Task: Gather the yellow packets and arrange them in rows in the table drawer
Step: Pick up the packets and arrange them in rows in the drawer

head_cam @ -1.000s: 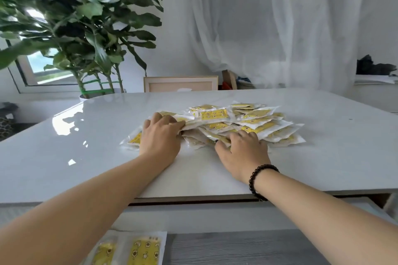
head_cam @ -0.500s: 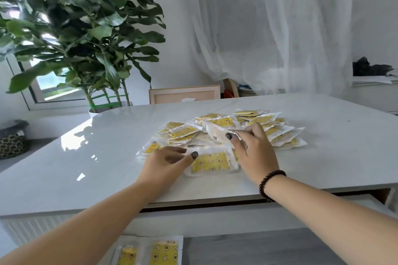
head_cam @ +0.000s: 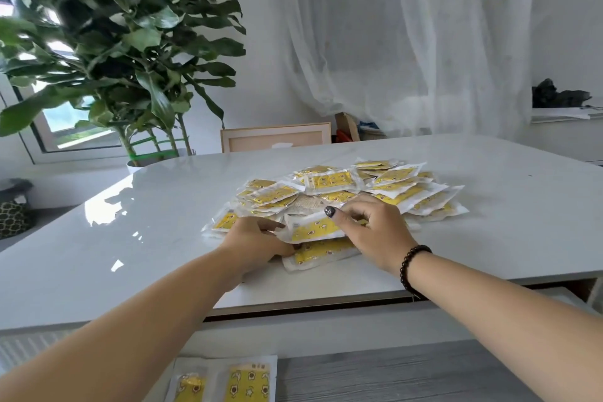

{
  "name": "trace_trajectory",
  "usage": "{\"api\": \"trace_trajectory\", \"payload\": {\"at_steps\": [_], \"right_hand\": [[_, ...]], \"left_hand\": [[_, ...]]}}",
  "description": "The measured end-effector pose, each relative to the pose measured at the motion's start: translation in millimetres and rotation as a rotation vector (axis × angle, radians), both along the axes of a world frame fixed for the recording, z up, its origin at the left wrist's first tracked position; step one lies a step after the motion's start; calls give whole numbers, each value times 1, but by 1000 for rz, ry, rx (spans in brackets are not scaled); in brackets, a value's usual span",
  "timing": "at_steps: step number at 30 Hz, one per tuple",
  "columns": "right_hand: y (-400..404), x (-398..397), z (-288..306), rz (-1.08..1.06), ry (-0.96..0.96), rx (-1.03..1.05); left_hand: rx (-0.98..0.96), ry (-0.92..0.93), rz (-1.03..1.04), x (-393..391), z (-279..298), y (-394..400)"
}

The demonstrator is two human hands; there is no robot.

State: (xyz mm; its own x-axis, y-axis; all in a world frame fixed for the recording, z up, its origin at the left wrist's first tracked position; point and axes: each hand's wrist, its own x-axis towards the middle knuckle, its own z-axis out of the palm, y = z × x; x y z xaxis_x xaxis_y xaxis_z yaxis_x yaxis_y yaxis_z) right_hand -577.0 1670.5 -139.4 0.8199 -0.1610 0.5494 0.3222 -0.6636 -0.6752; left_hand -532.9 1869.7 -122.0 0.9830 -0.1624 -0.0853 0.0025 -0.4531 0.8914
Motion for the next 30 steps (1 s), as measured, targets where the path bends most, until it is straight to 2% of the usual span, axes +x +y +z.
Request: {"api": "trace_trajectory", "payload": {"at_steps": [4, 7, 11, 15, 19, 24, 27, 29, 30], "right_hand": [[-11, 7, 1, -157, 49, 130], [-20, 12, 0, -160, 124, 314], [-20, 13, 4, -79, 204, 396], [-11, 12, 4, -3, 225, 308], [-4, 10, 5, 24, 207, 156], [-6, 10, 4, 25, 113, 192], [-6, 9, 6, -177, -56, 193], [-9, 11, 5, -290, -19, 149], [-9, 13, 4, -319, 69, 95]], "left_hand": [[-137, -55, 7, 2, -9, -6], [-201, -171, 22, 0, -14, -10], [-262, -244, 21, -4, -11, -4], [-423, -153, -66, -8, -6, -1], [-287, -206, -170, -10, -8, -3], [-250, -193, -150, -5, -12, -4], [-437, -185, 6, -1, -11, -2], [-643, -105, 113, 2, -9, 1], [-724, -61, 152, 5, -8, 2]]}}
